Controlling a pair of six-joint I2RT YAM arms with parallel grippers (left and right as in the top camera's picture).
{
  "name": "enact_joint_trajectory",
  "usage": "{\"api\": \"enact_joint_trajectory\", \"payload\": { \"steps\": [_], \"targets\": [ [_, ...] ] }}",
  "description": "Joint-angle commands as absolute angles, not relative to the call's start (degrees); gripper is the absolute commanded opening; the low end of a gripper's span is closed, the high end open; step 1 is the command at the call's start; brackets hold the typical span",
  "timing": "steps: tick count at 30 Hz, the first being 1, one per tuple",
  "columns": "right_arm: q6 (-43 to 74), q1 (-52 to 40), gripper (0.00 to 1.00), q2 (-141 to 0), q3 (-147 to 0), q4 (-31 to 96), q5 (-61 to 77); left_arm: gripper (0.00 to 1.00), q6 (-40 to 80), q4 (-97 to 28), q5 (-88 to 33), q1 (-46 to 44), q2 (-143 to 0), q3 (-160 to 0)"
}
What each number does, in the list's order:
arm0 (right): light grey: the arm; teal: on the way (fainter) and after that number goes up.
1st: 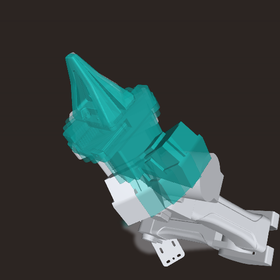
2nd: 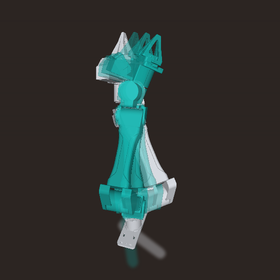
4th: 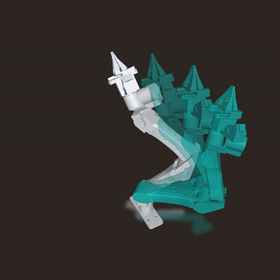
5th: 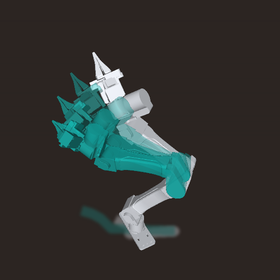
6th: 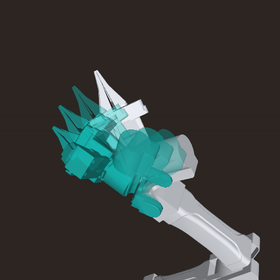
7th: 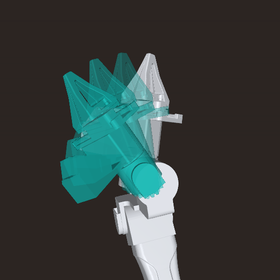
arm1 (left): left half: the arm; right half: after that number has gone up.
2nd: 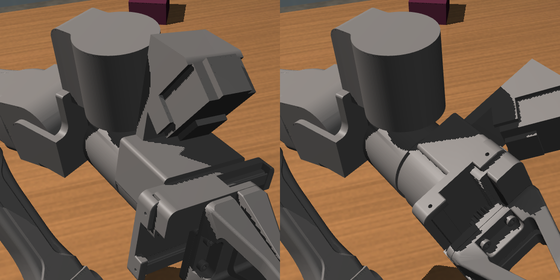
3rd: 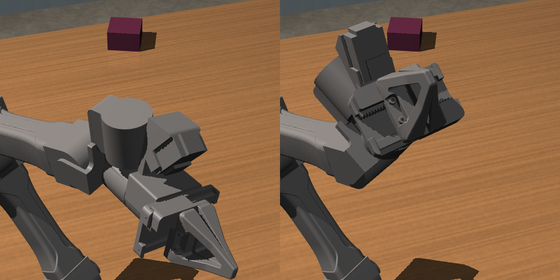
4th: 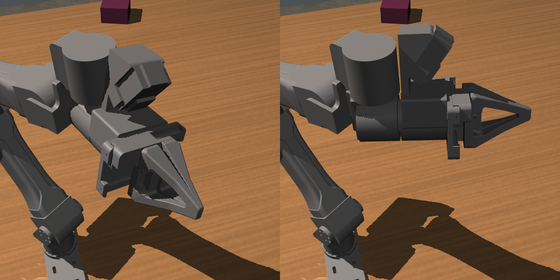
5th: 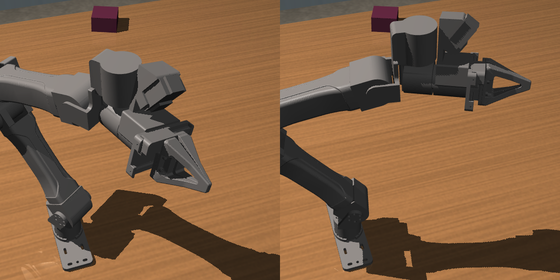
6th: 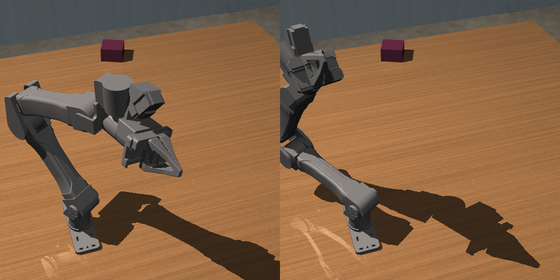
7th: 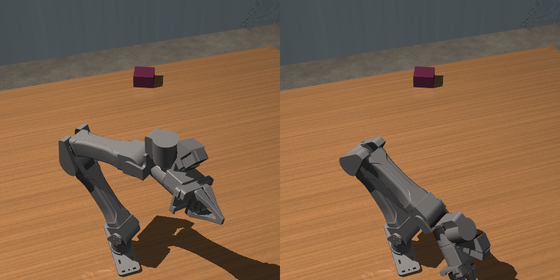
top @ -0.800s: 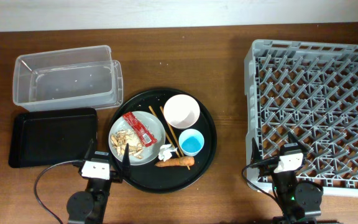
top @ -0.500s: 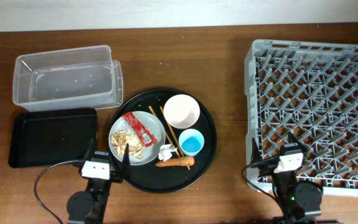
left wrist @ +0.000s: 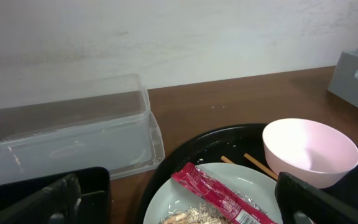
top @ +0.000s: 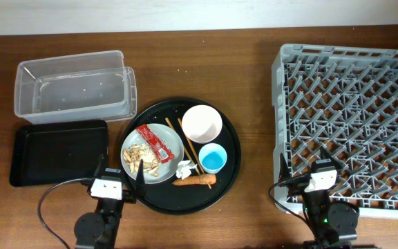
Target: Sort waste into correct bins and load items into the dishwasher rack
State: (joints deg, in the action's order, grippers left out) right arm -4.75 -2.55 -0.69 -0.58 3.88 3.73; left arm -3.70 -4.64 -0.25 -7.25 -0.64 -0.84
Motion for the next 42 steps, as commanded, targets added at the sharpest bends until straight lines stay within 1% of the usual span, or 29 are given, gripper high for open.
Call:
{"api": "enact_joint_trajectory", "payload": {
  "steps": [1, 15, 17, 18, 24, 27, 30, 33, 36, 39, 40, 42],
  "targets": [
    [-4.91, -2.17, 0.98, -0.43, -0.32, 4.12, 4.25, 0.99, -4.84, -4.67, -1.30, -6.96, -0.34, -0.47],
    [-4.91, -2.17, 0.98, -0.43, -0.32, 4.12, 4.27, 0.99, -4.84, -4.67, -1.26, -6.96, -0.34, -0.49],
    [-4.89, -2.17, 0.98, -0.43, -0.32, 4.12, 4.27, 0.99, -4.84, -4.43, 2.81, -6.96, -0.34, -0.49],
    [-4.86, -2.17, 0.98, -0.43, -0.32, 4.12, 4.64, 0.99, -4.82, -4.32, 2.74, -6.96, -0.34, -0.49],
    [-2.87, -2.17, 0.98, -0.43, -0.38, 4.03, 6.90, 0.99, -1.96, -5.21, 2.33, -6.96, -0.56, -1.04],
    [0.56, -2.17, 0.98, -0.56, -1.96, 6.59, 6.94, 0.99, -1.26, -8.97, 2.35, -6.96, -3.53, -4.56],
    [0.51, -2.17, 0.98, -1.54, -6.26, 11.66, 6.90, 0.99, -0.67, -12.03, 2.33, -6.96, -10.00, -10.50],
    [0.51, -2.17, 0.98, -5.26, -11.53, 16.80, 6.90, 0.99, -0.64, -13.30, 2.07, -6.96, -21.04, -18.11],
    [0.54, -2.17, 0.98, -13.15, -19.18, 23.77, 6.90, 0.99, -0.67, -18.04, -0.32, -6.96, -35.29, -29.04],
    [0.51, -2.17, 0.98, -21.96, -27.75, 29.95, 6.87, 0.99, -0.69, -26.11, -2.85, -6.96, -47.00, -39.24],
    [0.51, -2.17, 0.98, -27.38, -33.15, 34.30, 6.90, 0.99, -0.69, -32.34, -5.63, -6.96, -53.71, -45.87],
    [0.49, -2.17, 0.98, -33.32, -39.05, 40.14, 6.87, 0.99, -0.69, -38.92, -7.49, -6.96, -59.37, -51.62]
  ]
}}
